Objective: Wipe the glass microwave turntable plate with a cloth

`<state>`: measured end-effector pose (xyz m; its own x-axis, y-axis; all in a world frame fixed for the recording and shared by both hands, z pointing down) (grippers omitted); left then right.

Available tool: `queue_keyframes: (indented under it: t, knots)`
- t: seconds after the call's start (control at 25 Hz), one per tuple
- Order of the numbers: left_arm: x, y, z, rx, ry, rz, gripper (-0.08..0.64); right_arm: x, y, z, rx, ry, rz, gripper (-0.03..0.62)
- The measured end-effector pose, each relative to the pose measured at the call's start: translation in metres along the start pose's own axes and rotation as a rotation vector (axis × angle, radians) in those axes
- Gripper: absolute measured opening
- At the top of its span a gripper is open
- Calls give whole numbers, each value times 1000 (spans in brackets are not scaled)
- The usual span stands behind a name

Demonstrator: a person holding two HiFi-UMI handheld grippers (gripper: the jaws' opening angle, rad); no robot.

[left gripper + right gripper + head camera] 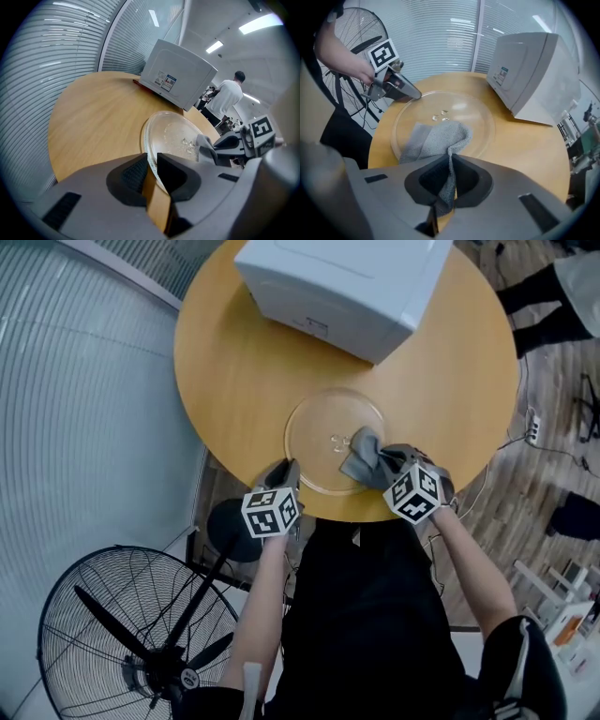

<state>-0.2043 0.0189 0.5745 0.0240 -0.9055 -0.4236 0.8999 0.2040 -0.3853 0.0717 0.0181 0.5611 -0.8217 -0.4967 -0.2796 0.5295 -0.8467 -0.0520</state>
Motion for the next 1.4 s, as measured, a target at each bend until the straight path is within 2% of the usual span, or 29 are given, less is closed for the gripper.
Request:
queue_keyframes:
  t: [0.28, 0.48, 0.64, 0.84, 1.08, 1.24, 1.4]
  knots:
    - [-1, 2, 0, 11, 5, 7, 61, 13, 37, 5, -91, 48, 76, 26]
    - [-1, 1, 0, 8, 3, 6, 61, 23, 28, 7, -143, 62, 68, 20]
    - [-1, 1, -1, 9, 5, 7, 60, 30, 5, 9, -112, 90, 55, 20]
    - [-1, 1, 0, 11, 3, 5, 60, 40, -33, 12, -51, 117, -28, 21]
    - [-2, 1, -1, 17, 7, 10, 60, 60, -63, 18, 23, 147, -74, 23]
    - [-2, 1, 0, 21, 8, 12, 59, 71, -68, 23, 41, 161, -94, 26]
    - [-2, 2, 0, 18, 7, 10, 60, 69, -48, 23, 17, 164, -39, 29]
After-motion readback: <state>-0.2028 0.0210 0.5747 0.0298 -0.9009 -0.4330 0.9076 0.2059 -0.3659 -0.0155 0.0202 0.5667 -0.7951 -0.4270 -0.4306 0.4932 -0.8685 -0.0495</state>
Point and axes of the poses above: the fingertips, and each gripper's own axes: z forward along the fingers, y to its right, x out of its top, the point moved 9 cm from there along -z, backward along the fingers, and after that the axes turned 9 degrees about -y, right-handed, at the moved point
